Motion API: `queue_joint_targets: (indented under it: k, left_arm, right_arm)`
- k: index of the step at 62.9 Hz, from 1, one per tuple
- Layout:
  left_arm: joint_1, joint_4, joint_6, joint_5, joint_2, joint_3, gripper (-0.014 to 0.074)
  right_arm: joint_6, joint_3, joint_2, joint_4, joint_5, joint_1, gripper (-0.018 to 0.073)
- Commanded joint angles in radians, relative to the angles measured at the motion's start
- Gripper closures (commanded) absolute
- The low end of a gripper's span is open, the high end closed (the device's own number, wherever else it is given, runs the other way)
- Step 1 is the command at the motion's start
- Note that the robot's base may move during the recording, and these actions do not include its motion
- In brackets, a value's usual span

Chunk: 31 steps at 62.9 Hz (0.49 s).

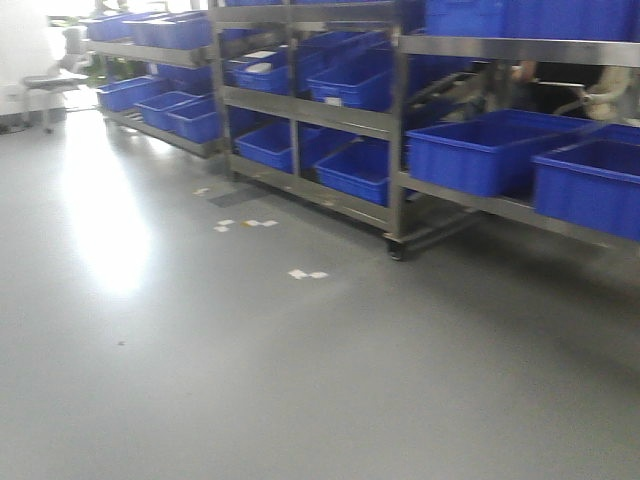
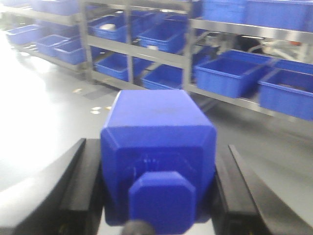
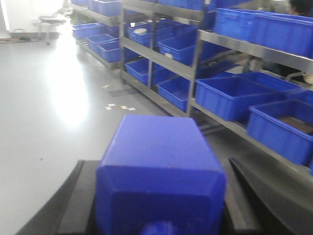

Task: Pick and sort blue part to right shelf
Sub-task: 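Drive along the aisle toward the shelf of empty blue bins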

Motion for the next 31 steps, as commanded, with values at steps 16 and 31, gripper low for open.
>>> queue_joint_targets:
  k: [16, 31]
  left_arm:
    - [0.002, -0.014, -0.004, -0.084, 0.008, -0.038, 0.0265]
    - [0.002, -0.014, -0.004, -0.084, 0.008, -0.038, 0.0265]
  right_arm:
    - [-0.012, -0.030, 0.007, -0.013, -0.090, -0.003, 0.0166]
    - [-0.012, -0.030, 0.007, -0.013, -0.090, -0.003, 0.0166]
